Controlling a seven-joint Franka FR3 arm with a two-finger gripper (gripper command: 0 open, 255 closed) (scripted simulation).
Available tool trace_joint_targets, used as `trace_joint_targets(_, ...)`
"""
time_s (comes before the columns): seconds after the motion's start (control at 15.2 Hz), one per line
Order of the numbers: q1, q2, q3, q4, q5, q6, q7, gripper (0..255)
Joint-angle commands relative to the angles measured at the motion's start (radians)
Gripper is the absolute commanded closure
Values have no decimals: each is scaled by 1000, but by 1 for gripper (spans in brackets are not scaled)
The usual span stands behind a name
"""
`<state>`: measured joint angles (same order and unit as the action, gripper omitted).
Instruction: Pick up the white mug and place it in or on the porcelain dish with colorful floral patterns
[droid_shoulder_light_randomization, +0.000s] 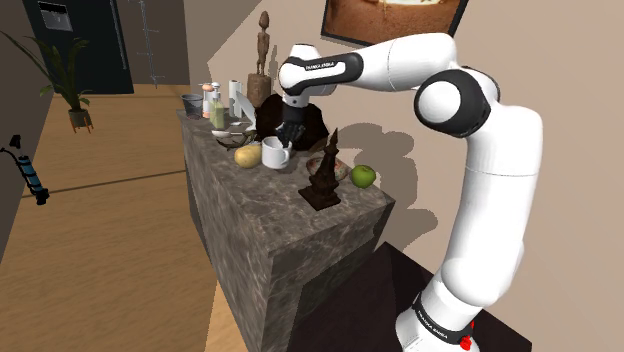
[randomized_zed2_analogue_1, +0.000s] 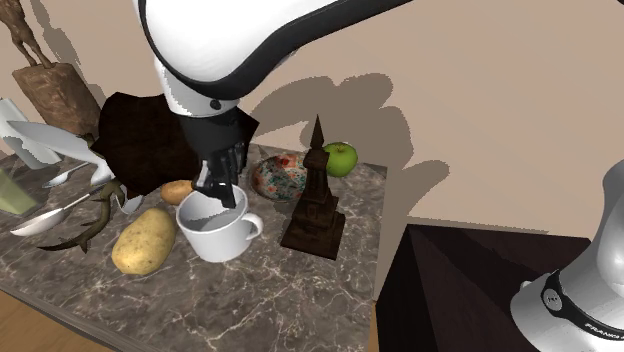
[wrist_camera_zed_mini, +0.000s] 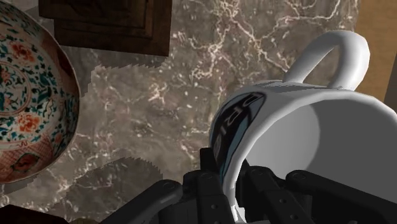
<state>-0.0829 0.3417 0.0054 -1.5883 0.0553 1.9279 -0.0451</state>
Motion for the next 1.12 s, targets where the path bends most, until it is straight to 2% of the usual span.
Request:
trace_joint_targets(0.0, -22, -13, -10, -14, 3, -1, -32, 255)
trace_joint_targets(0.53, -134, -41, -67, -40, 19, -12, -204, 255)
trace_joint_targets(1.06, -248, -11, -124, 16, 37, -49, -375, 255)
